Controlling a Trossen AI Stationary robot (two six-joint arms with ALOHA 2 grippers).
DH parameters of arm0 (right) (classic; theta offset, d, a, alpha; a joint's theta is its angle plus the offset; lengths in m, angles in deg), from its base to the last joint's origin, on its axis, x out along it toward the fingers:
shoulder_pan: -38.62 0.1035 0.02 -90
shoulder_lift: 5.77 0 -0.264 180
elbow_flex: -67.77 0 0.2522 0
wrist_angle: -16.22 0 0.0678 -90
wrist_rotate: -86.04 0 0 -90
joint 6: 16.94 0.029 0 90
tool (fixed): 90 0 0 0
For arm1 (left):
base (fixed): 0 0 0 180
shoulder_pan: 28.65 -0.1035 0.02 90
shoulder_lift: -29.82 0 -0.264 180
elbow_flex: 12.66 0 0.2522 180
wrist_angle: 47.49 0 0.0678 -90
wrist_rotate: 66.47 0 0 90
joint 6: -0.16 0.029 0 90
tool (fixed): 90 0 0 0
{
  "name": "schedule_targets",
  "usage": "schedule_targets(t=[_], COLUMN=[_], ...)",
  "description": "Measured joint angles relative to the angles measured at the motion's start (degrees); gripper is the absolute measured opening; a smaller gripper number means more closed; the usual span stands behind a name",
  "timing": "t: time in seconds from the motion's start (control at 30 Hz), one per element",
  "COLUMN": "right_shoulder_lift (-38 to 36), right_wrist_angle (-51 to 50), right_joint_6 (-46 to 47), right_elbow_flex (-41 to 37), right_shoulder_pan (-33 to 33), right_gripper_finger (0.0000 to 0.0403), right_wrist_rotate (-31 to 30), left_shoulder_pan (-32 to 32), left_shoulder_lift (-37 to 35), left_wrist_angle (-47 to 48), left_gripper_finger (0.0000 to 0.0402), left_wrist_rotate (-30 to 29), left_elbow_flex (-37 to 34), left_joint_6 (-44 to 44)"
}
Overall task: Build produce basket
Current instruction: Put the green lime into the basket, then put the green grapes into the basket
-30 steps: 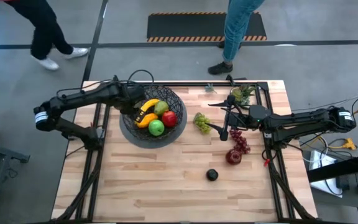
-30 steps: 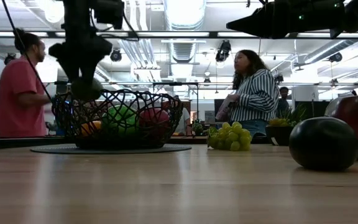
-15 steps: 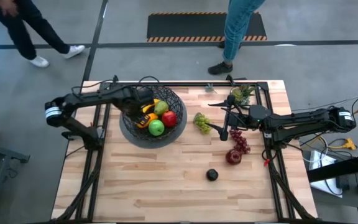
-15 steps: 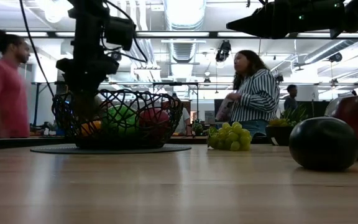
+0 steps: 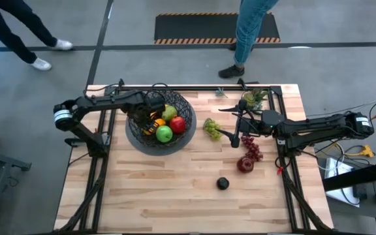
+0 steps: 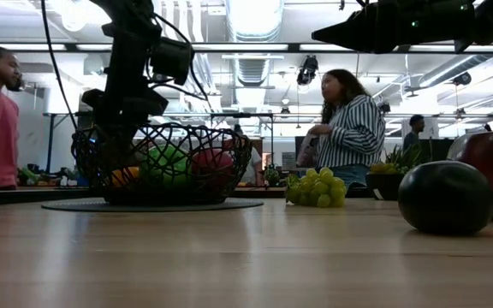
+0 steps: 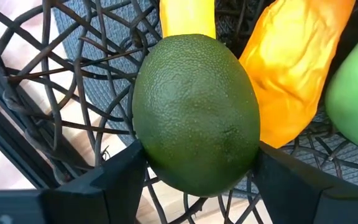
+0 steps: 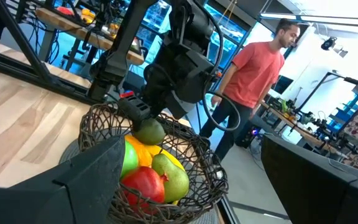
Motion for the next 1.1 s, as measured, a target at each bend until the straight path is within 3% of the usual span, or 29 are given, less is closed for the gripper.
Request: schedule_targets(t=[0.4,0.8,0.93,1.1], right_shoulder_lift=[0.0,0.0,0.0,0.0], right_wrist_angle=[0.0,0.0,0.0,-0.5], right_joint_6=[0.0,0.8,2.5,6.6], right_elbow_flex=[0.0,0.0,0.0,0.0], right_shoulder_pan=[0.0,0.0,0.0,0.0], right_gripper_finger=[0.0359,0.0359,0.0359,0.0359], right_wrist_rotate=[0.0,0.0,0.0,0.0], left_shoulder_pan=[0.0,0.3,2.6,8.2], left_shoulder_lift=[-0.2,-5.7,-9.3,-14.9], left_wrist_angle=[0.1,1.7,-3.1,-15.7], left_gripper_finger=[0.0316,0.0322,0.0322,0.0322], left_wrist_rotate=[0.1,0.6,0.4,0.4], left_elbow_flex=[-0.1,4.5,5.0,3.4], left_joint_6=[0.1,5.5,10.9,21.4])
